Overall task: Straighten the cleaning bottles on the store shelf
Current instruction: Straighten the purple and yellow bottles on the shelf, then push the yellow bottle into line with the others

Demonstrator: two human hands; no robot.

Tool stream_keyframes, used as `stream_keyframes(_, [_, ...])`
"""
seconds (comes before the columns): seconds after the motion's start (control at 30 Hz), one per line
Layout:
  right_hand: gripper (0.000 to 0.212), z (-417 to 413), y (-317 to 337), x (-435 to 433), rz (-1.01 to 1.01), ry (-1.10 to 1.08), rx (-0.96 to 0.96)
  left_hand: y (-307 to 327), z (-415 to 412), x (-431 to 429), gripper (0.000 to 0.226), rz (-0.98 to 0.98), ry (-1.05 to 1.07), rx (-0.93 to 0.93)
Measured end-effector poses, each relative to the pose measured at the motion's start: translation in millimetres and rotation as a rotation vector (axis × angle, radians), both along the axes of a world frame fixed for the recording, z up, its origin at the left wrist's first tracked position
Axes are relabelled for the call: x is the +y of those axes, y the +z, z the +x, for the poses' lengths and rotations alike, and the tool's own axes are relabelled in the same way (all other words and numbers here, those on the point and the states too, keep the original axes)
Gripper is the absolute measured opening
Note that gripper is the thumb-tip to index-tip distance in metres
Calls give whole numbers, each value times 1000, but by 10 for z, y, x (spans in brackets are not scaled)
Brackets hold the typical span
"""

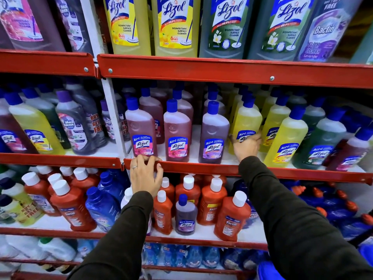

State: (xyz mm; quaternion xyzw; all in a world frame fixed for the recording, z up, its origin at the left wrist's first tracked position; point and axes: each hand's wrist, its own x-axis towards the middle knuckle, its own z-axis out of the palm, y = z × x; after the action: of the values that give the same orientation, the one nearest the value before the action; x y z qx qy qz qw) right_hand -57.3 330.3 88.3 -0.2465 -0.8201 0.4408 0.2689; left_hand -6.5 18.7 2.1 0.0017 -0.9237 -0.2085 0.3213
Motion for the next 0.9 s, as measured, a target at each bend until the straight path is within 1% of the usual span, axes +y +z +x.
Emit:
stream_keyframes(0.13, [113, -25, -41, 34, 74, 26, -66, -13, -4, 6, 36, -2, 4, -7])
stream_keyframes(0.2, [114, 6, -61, 48, 91, 42, -69, -14, -6, 10, 34, 2, 8, -7])
stream_keyframes(0.27, [114, 68, -74, 52, 97, 36, -42, -9, -17, 11, 32, -4, 10, -1])
stream_keyframes(0.37, [105, 214, -97, 44, 110, 17, 22, -6, -11, 24, 32, -6, 18, -3])
stream_keyframes(0.53, [99, 437, -157, 20, 202, 2, 38, 10, -2, 37, 30, 8, 25, 6])
stream_keyframes(0.7, [101, 548, -184, 21, 210, 9, 62, 8, 10, 58, 17, 33, 15, 23])
stream_keyframes(0.77, [100, 551, -194, 38, 203, 15, 72, 19, 12, 72, 20, 37, 21, 37])
stream_keyframes(0.9, [102, 555, -220, 95, 140, 76, 95, -29, 69, 222, 37, 50, 71, 34])
